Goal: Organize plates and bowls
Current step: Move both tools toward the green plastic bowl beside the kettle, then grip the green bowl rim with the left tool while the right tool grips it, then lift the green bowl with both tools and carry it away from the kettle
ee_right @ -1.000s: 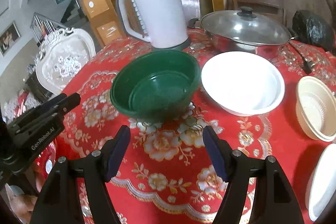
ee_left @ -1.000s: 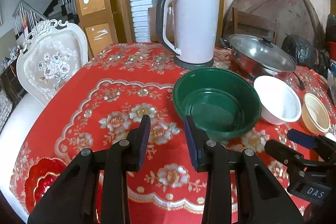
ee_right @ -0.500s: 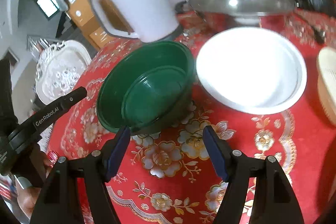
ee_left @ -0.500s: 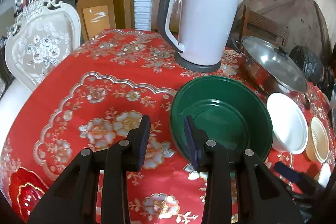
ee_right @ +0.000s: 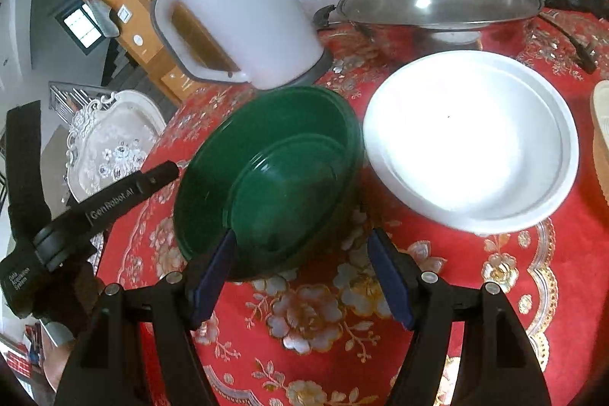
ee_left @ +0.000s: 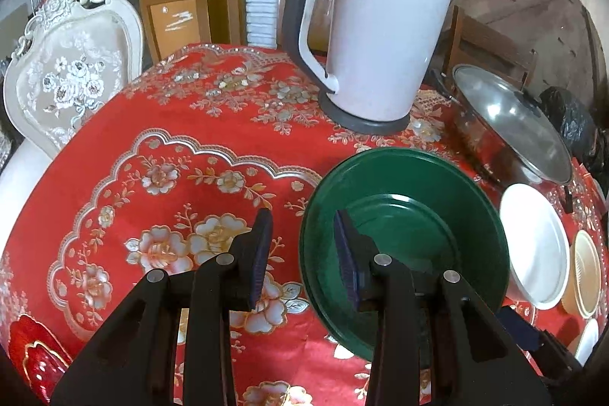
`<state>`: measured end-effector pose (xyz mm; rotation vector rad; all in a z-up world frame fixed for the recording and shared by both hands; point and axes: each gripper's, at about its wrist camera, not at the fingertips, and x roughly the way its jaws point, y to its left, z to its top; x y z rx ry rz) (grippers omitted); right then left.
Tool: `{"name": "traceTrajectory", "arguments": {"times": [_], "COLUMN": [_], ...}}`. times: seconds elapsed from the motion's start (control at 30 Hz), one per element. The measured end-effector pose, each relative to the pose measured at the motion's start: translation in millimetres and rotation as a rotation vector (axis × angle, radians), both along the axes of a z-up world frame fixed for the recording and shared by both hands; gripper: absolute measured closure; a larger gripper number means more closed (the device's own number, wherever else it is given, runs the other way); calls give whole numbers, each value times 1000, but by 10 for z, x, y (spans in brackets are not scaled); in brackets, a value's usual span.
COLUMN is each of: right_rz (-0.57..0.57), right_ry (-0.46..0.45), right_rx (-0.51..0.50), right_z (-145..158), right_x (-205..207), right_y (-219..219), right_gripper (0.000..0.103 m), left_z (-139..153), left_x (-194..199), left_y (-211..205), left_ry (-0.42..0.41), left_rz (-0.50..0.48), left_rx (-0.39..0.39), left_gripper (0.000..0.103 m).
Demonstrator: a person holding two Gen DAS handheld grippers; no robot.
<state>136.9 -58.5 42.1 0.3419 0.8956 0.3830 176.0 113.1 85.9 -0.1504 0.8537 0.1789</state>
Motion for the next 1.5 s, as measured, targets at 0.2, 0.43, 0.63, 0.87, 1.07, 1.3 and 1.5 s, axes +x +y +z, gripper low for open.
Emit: {"name": "traceTrajectory", "arguments": {"times": [0.2,0.43,0.63,0.87,1.07,1.3,1.5], "right_rz": [-20,4,39,70,62,68,83], "right_ry": [19,11,-1,-10,-13,-46,-42], "right_rx": [-27,-63,-102,-163,-169,-196,-188], "right_z": [-70,-121,-138,-131,-92,34,49], "right_x": [102,152,150,127,76,-120,-247], "right_y": [62,114,188,237,180,201,225], "right_gripper": [31,31,32,40,46,46,46], "left_z": [-134,-311,-390,-474,-443,-330,-230], "left_x": [128,249,286,265,144,-135,-394], "left_y": [-63,-103,-142,-177,-153,-181,-178], "left_ry": [48,115,146,176,198,180,157], "left_rz": [-7,-12,-33,-67,-85,-93,-100], "left_rx": [30,41,45,39,-4,-9,-17], "left_gripper": [70,70,70,70,75,75,75]}}
